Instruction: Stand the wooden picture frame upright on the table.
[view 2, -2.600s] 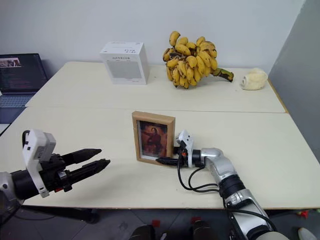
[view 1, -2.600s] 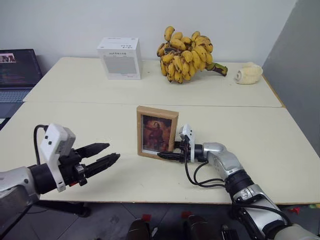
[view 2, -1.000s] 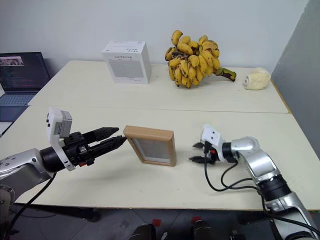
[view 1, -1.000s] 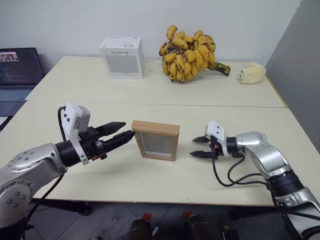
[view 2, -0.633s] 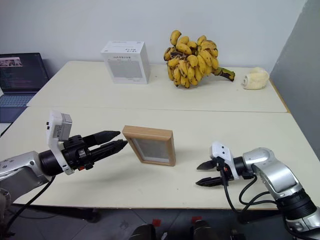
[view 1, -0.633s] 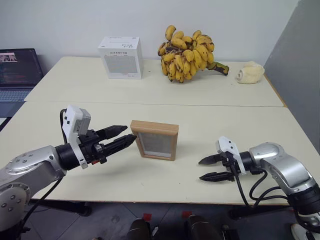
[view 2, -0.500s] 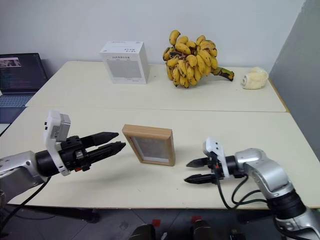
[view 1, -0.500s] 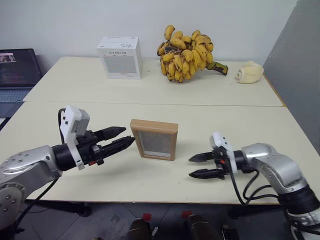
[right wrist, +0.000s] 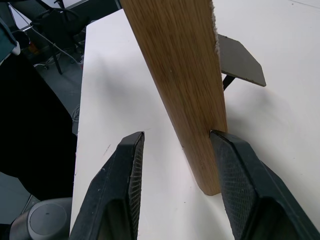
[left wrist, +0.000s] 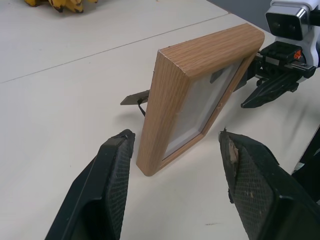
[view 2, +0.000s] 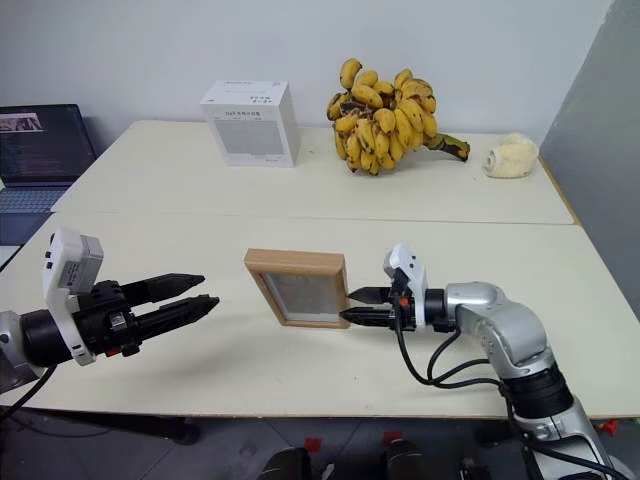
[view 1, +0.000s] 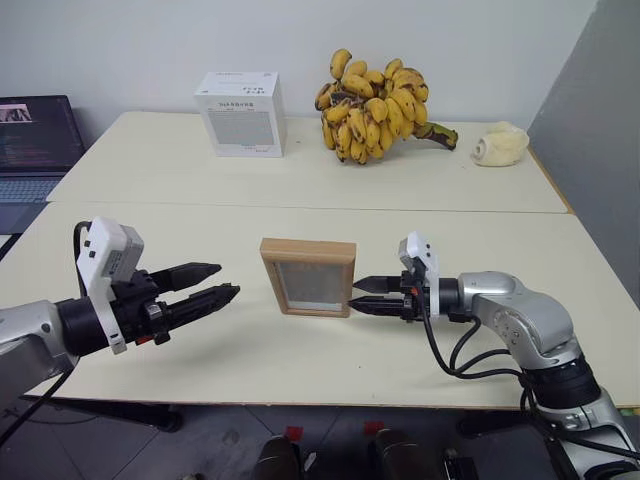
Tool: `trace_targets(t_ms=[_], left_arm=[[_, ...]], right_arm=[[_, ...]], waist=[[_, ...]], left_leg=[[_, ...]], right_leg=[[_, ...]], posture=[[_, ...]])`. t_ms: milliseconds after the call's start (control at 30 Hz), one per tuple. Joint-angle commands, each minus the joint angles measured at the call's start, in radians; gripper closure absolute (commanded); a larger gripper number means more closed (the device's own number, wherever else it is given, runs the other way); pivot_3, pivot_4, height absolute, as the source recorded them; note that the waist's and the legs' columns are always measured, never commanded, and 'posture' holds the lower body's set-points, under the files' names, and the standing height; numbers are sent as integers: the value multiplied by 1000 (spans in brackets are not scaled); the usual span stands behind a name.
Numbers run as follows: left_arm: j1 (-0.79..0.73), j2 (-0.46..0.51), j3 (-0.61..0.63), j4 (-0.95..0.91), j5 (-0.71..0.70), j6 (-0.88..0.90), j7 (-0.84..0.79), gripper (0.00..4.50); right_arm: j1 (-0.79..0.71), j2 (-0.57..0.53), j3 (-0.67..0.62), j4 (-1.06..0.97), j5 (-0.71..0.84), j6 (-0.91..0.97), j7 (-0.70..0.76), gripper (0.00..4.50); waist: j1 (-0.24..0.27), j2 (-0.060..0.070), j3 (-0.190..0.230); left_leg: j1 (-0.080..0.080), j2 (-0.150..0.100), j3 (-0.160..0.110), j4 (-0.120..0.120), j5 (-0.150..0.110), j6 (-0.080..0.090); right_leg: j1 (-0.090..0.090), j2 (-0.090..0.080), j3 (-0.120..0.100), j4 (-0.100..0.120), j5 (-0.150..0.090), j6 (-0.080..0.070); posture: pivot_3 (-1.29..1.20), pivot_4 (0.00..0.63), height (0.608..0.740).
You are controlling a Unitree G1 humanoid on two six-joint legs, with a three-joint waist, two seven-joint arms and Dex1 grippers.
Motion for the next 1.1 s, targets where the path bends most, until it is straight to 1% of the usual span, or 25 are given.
trace_targets(t_ms=[33,167,300,367,400,433,467,633,733,900,1100], left_arm=[[10,-12,43,-30,1,-15,9,1620],[11,-20,43,-36,-5,-17,19,1620],[2,-22,34,-39,-17,-14,30,1620],[-3,-17,30,-34,-15,-12,26,1620],[-7,-13,27,-27,-13,-11,22,1620],[-11,-9,25,-21,-11,-10,20,1620],[-15,-6,23,-16,-11,-10,19,1620],[-36,2,10,2,-1,-6,9,1620],[-43,1,2,7,5,-9,4,1620],[-51,-10,-13,10,15,-17,2,1620],[-48,-25,-17,8,25,-26,0,1620]], right_arm=[[15,-60,10,-24,-5,-12,40,2367],[71,-133,32,-62,-2,-12,89,2367],[98,-141,42,-75,3,-8,79,2367],[98,-124,33,-97,34,18,68,2709],[91,-109,30,-111,45,29,56,2803],[82,-92,27,-120,55,43,40,3134],[73,-76,23,-127,62,53,24,3319],[-23,73,-47,-108,112,116,-125,3319],[-75,128,-77,-100,133,144,-184,3319],[-106,131,-69,-71,122,136,-194,3319],[-107,116,-61,-61,118,126,-187,3319]], waist=[[0,0,0],[4,0,0],[0,0,0],[-4,0,0],[-5,0,0],[-5,0,0],[-5,0,0],[-7,0,0],[-7,0,0],[-4,0,0],[-6,0,0]], left_leg=[[0,0,0,0,0,0],[-1,0,0,0,0,0],[-1,0,0,0,0,0],[-1,0,0,0,0,0],[-1,0,0,0,0,0],[-1,0,0,0,0,0],[-1,0,0,0,0,0],[-1,0,0,0,0,0],[-1,0,0,0,0,0],[-2,0,0,-1,0,0],[-2,0,0,-1,0,0]], right_leg=[[0,0,0,0,0,0],[0,0,0,-1,0,0],[0,0,0,-2,0,0],[0,0,0,-2,0,1],[0,0,0,-2,1,1],[0,0,0,-2,1,1],[0,0,0,-2,0,1],[0,0,0,-1,1,1],[0,0,0,-2,1,1],[0,0,-1,-3,0,1],[-1,0,-1,-3,0,1]], posture=[[0,150,740],[0,150,740],[0,150,740],[0,150,740],[0,150,740],[0,150,740],[0,150,740],[0,150,740],[0,150,740],[0,150,740],[0,150,740]])
